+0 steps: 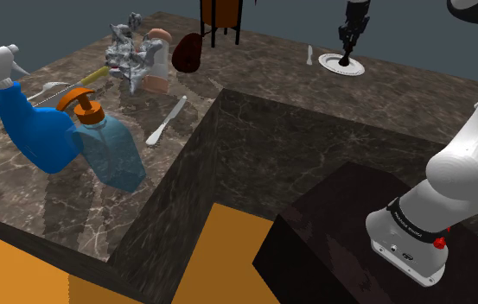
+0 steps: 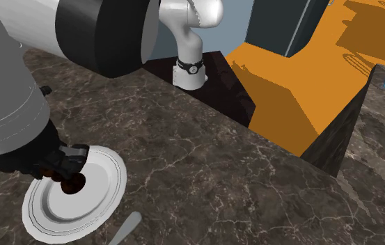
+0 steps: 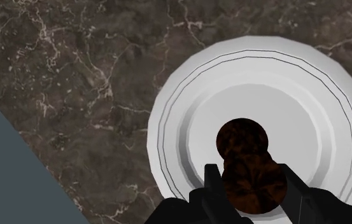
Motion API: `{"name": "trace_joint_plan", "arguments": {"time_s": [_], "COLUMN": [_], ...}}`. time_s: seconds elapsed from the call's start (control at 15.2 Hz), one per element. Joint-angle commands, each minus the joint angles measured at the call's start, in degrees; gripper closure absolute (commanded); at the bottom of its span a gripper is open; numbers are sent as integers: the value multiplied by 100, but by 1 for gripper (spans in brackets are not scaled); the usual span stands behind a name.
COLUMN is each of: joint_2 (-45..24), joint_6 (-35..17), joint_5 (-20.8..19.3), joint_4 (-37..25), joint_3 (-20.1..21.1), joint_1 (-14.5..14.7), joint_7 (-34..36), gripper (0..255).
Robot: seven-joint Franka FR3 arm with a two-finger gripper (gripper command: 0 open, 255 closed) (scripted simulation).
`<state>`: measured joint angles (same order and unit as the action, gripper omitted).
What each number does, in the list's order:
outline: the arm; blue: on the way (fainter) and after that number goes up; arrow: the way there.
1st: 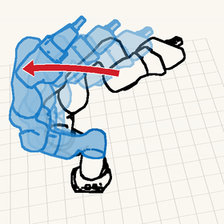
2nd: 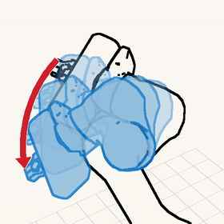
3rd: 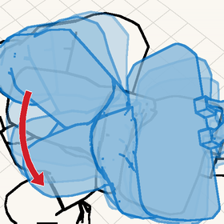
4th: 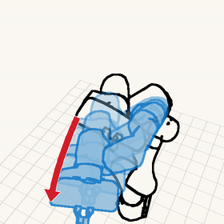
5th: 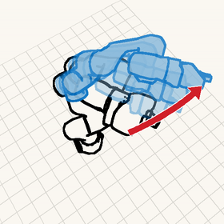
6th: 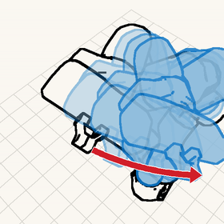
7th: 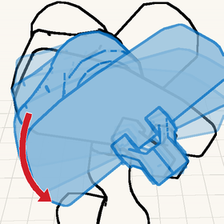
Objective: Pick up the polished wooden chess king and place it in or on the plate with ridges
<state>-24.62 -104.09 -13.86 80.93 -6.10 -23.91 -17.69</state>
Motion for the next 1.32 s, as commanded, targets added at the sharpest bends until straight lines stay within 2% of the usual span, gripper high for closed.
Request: {"name": "trace_joint_plan", "arguments": {"time_s": [0.0, 0.4, 0.46, 0.79, 1.06, 1.25], "joint_2": [0, 0, 0, 0, -19, -19], "joint_6": [-52, -52, -52, -52, 672, 671], "joint_5": [-3, -3, -3, -3, 22, 22], "joint_4": [50, 50, 49, 49, -680, -680], "joint_3": [1, 1, 1, 1, 33, 33], "joint_1": [2, 2, 2, 2, 96, 96], "joint_7": [16, 16, 16, 16, -35, -35], "gripper": [255, 255, 0, 0, 0, 0]}}
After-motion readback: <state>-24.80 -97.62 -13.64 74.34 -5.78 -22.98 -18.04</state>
